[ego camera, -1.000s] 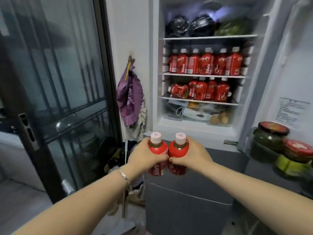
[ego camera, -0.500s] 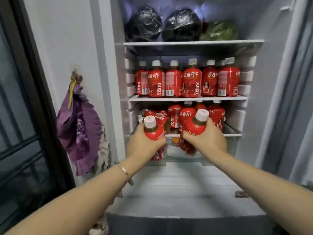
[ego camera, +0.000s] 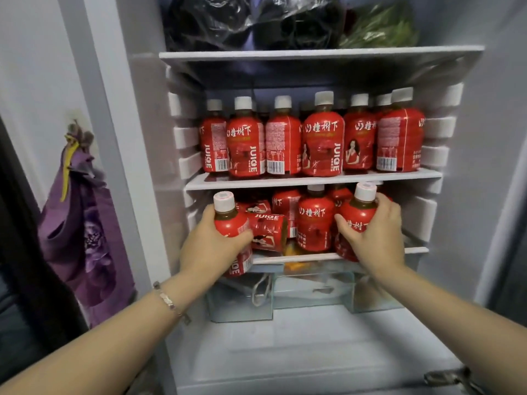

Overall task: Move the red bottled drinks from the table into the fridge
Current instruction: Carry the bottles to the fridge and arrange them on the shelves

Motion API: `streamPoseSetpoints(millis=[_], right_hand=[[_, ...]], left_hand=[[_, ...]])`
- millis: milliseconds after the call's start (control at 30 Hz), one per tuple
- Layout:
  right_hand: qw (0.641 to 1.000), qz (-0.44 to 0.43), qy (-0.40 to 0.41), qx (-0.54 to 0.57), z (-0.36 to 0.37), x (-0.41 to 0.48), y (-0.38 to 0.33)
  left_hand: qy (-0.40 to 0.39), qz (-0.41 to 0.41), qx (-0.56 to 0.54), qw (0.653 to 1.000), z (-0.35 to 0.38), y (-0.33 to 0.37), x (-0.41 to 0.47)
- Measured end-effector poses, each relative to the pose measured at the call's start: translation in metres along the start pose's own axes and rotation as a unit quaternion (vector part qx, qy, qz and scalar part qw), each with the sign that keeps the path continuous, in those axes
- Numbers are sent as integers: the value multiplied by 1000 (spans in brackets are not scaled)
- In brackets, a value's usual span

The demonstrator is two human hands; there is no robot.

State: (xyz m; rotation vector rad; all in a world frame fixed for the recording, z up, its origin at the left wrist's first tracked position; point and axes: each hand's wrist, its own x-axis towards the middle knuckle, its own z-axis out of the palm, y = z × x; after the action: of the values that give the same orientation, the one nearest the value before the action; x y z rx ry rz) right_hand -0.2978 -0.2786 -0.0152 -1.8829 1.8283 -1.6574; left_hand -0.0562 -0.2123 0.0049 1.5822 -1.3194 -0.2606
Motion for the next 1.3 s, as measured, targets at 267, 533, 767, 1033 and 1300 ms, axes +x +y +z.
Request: streamPoseSetpoints(millis=[267, 533, 767, 1033, 1300], right_hand=[[994, -29, -51, -96, -4, 14, -1], [994, -25, -25, -106, 12, 25, 1], [940, -336, 42, 45, 2, -12, -15], [907, -404, -115, 13, -3, 54, -125], [893, -346, -219, -189, 39, 92, -184]], left_hand=[[13, 4, -6, 1000, 3, -4, 10], [29, 20, 8, 999, 6, 0, 5], [34, 20, 26, 999, 2, 8, -9], [141, 85, 51, 985, -45, 78, 3], [128, 78, 107, 983, -50, 109, 44]])
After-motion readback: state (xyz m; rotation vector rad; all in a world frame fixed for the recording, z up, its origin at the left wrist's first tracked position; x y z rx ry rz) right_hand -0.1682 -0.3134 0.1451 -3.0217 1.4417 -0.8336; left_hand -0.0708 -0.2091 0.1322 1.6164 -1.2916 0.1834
